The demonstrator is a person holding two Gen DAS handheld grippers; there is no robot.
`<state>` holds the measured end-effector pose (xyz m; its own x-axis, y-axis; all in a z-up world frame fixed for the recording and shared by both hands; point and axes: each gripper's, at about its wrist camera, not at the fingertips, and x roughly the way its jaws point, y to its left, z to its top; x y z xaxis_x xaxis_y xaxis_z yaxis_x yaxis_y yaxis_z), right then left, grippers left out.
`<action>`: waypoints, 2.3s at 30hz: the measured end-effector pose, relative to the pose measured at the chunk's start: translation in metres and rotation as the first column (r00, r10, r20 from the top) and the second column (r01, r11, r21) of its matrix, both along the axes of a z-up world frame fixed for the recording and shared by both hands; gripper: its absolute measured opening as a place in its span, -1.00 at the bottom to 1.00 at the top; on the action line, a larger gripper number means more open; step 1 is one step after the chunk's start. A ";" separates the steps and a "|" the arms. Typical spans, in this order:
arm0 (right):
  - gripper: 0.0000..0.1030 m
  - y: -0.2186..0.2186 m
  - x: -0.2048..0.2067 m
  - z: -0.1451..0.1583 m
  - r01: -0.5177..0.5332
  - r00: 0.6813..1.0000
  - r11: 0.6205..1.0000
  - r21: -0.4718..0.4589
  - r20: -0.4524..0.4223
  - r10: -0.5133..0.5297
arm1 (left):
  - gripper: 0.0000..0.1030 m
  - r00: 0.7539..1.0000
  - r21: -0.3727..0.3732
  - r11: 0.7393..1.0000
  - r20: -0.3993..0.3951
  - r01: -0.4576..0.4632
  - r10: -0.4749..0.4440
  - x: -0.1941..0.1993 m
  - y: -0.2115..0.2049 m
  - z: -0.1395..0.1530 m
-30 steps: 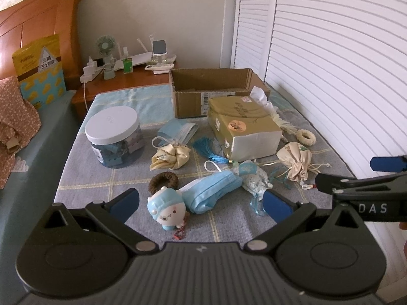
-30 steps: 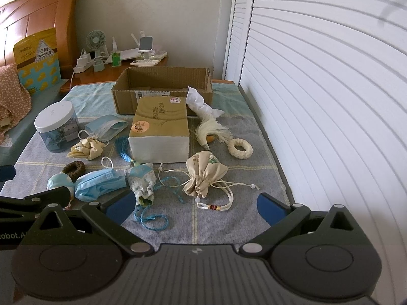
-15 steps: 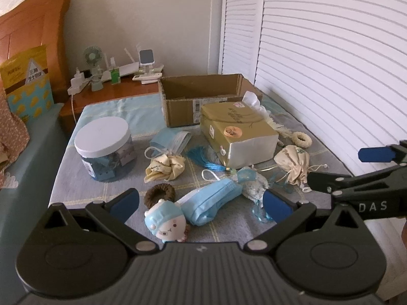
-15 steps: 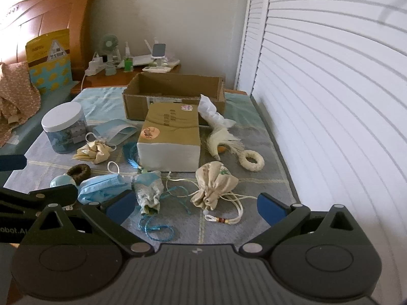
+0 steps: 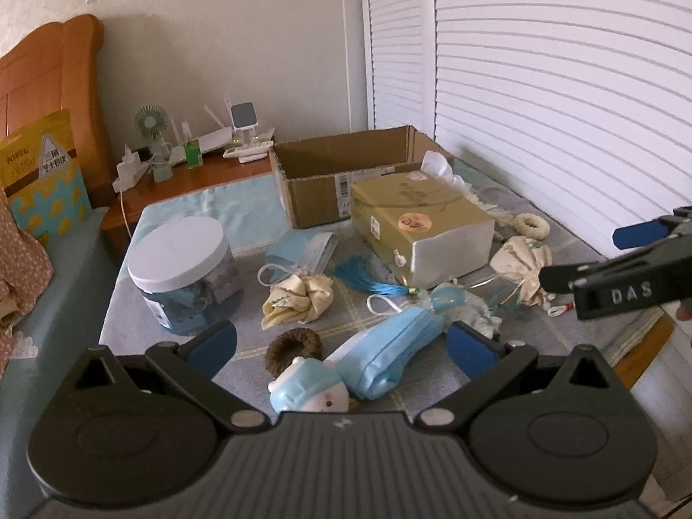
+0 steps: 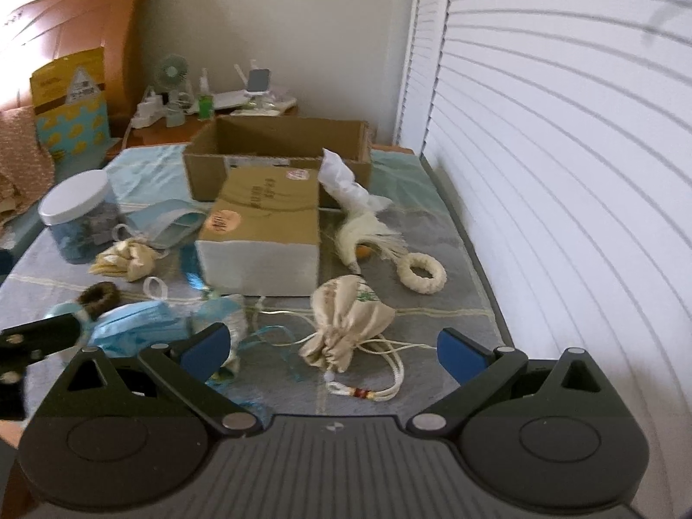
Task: Organize soft objects
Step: 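Grasp the cream drawstring pouch with the right tool while the left tool grasps the blue mask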
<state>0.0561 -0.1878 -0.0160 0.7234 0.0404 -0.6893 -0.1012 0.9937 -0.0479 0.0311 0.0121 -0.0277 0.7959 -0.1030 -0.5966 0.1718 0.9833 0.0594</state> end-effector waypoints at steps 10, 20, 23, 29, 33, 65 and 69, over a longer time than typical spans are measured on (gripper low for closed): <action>1.00 -0.010 0.052 -0.030 0.060 0.997 0.998 -0.013 -0.045 -0.060 | 0.99 0.999 -0.026 1.000 -0.038 -0.007 0.006 0.016 0.008 -0.013; 1.00 -0.009 0.086 -0.061 0.056 0.991 0.996 -0.072 -0.115 -0.064 | 0.99 0.998 -0.030 1.000 -0.064 0.004 -0.006 0.029 0.009 -0.020; 1.00 -0.018 0.081 -0.060 0.061 0.989 0.997 -0.049 -0.131 -0.067 | 0.99 0.998 -0.023 1.000 -0.066 0.014 -0.016 0.031 0.009 -0.021; 1.00 -0.032 0.071 -0.062 0.042 0.991 0.999 0.017 -0.128 -0.040 | 0.99 0.996 0.030 0.998 -0.080 0.053 -0.051 0.028 0.011 -0.028; 1.00 -0.033 0.066 -0.063 0.052 0.993 0.998 0.023 -0.112 -0.049 | 0.99 0.992 0.039 0.997 -0.110 0.062 -0.057 0.027 0.019 -0.034; 0.49 -0.011 0.065 -0.051 -0.016 0.996 0.999 -0.037 -0.091 0.013 | 0.31 0.979 0.018 0.987 -0.133 0.160 -0.156 0.014 0.037 -0.036; 0.23 -0.007 0.063 -0.049 -0.039 0.995 0.998 -0.044 -0.091 0.034 | 0.32 0.974 0.013 0.980 -0.119 0.196 -0.193 0.016 0.032 -0.028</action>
<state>0.1191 -0.1951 -0.0653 0.6566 0.0327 -0.7535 -0.1433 0.9863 -0.0822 0.0472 0.0444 -0.0556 0.6872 -0.2332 -0.6881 0.3670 0.9288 0.0517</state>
